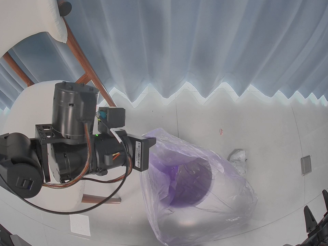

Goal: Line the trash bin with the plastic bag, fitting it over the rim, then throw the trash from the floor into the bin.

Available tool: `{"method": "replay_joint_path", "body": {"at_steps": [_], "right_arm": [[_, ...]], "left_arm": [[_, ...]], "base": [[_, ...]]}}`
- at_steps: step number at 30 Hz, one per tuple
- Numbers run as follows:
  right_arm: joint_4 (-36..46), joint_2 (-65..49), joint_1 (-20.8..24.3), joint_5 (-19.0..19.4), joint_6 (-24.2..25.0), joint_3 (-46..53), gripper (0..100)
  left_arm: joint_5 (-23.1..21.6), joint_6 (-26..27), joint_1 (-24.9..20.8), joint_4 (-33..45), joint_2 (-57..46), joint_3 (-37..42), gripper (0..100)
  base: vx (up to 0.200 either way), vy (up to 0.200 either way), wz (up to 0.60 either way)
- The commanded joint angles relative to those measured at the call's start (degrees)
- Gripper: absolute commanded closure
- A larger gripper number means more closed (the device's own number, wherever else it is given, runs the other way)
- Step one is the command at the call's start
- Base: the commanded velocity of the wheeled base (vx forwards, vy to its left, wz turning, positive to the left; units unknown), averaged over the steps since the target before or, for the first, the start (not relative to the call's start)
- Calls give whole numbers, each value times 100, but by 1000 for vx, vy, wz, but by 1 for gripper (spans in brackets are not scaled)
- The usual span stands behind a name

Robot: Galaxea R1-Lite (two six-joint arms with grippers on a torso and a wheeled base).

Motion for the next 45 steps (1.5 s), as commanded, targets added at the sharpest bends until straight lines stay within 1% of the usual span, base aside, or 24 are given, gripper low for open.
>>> {"method": "replay_joint_path", "body": {"at_steps": [1, 3, 4, 5, 7, 9, 10, 11, 12, 13, 17, 20, 24, 25, 26, 27, 28, 34, 35, 36, 38, 42, 44, 45], "right_arm": [[-2, -96, 1, 1, 6, 92, 0], [-2, -88, 1, 1, 6, 92, 0], [-2, -88, 1, 1, 6, 92, 0], [-2, -88, 1, 1, 6, 92, 0], [-2, -96, 1, 1, -3, 92, 0], [-2, -88, 1, 1, -3, 92, 0], [-2, -88, 1, 1, -3, 92, 0], [-2, -88, 1, 9, -3, 92, 0], [-2, -88, 1, 1, 6, 92, 0], [-2, -88, 1, 9, 6, 92, 0], [-2, -88, 1, 1, 6, 92, 0], [-2, -88, 1, 1, 6, 92, 0], [-2, -88, 1, 1, 14, 92, 0], [-2, -88, 1, 1, 14, 92, 0], [-2, -88, 1, 1, 14, 92, 0], [-2, -88, 1, 1, 14, 92, 0], [7, -88, 1, -8, 14, 92, 0], [7, -88, 1, -8, -12, 92, 0], [33, -88, 1, 9, -117, 84, 0], [33, -88, 1, 9, -161, 84, 0], [33, -88, 1, 9, -170, 84, 0], [16, -96, 1, 1, -117, 92, 0], [-28, 27, 1, -8, 173, -215, 0], [-28, 27, 1, -8, 173, -215, 0]], "left_arm": [[-361, -344, 177, -432, -102, 245, 100], [-510, -371, 264, -696, -93, 404, 100], [-712, -388, 344, -1012, -93, 597, 100], [-712, -388, 344, -1012, -93, 597, 100], [-967, -397, 475, -1531, -58, 984, 100], [-1213, -388, 493, -1847, -49, 1300, 100], [-1231, -388, 484, -1865, -49, 1326, 100], [-1442, -406, 458, -2076, -49, 1590, 100], [-1503, -397, 458, -2164, -32, 1687, 100], [-1512, -388, 467, -2190, -14, 1704, 100], [-1494, -388, 598, -2832, 487, 1704, 100], [-1486, -379, 968, -3588, 953, 1634, 100], [-1459, -371, 1178, -4203, 1436, 1616, 100], [-1459, -371, 1178, -4220, 1454, 1625, 100], [-1327, -371, 1170, -4431, 1647, 1643, 100], [-1327, -371, 1170, -4431, 1647, 1643, 100], [-1125, -371, 1099, -4598, 1805, 1625, 100], [-888, -362, 888, -4801, 1911, 1502, 100], [-783, -353, 739, -4792, 1876, 1502, 100], [-765, -318, 704, -4792, 1832, 1502, 100], [-783, -81, 634, -4704, 1638, 1476, 100], [-809, 631, 616, -4546, 1533, 1546, 100], [-826, 833, 616, -4528, 1498, 1529, 100], [-826, 833, 616, -4528, 1498, 1529, 100]], "base": [[0, 0, 0], [0, 0, 0], [0, 0, 0], [0, 0, 0], [0, 0, 0], [0, 0, 0], [0, 0, 0], [0, 0, 0], [0, 0, 0], [0, 0, 0], [0, 0, 0], [0, 0, 0], [0, 0, 0], [0, 0, 0], [0, 0, 0], [0, 0, 0], [0, 0, 0], [0, 0, 0], [0, 0, 0], [0, 0, 0], [0, 0, 0], [0, 0, 0], [0, 0, 0], [0, 0, 0]]}}
